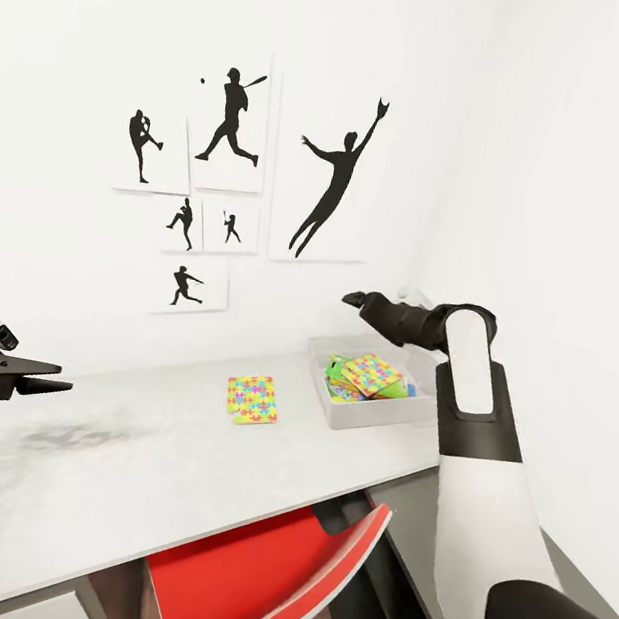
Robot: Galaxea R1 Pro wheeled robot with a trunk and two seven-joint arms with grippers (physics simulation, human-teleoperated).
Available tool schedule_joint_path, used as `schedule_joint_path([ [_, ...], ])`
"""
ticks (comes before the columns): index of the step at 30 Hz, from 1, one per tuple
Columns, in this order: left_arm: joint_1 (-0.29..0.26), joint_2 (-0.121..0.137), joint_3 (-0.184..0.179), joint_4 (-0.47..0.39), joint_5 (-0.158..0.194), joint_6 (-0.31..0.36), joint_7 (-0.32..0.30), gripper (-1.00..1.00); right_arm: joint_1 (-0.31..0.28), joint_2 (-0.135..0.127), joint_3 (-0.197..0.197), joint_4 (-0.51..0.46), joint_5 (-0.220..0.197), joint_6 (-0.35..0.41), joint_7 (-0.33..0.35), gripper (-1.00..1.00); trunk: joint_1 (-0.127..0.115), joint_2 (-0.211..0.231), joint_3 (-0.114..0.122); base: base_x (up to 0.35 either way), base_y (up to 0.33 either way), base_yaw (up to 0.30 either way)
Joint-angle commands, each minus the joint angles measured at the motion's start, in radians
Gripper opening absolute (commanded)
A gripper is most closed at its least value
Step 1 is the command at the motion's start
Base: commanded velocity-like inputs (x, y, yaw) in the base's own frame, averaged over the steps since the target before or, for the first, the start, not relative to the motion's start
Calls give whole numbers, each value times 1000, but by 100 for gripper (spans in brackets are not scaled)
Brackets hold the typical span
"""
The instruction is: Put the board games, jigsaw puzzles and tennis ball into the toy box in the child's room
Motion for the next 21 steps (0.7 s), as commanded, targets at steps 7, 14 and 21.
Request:
schedule_joint_path([
  [7,-2,3,-6,2,4,11,-5,100,-25,31,11,34,-5,2,-74,100,1,-2,-3,0,92,4],
  [14,-2,4,-6,2,3,11,-5,100,-26,38,52,39,-7,1,-98,100,1,-2,-7,0,33,153],
  [21,-2,8,-6,21,3,10,-5,100,-26,39,75,44,-7,1,-101,100,1,-2,-13,0,3,235],
])
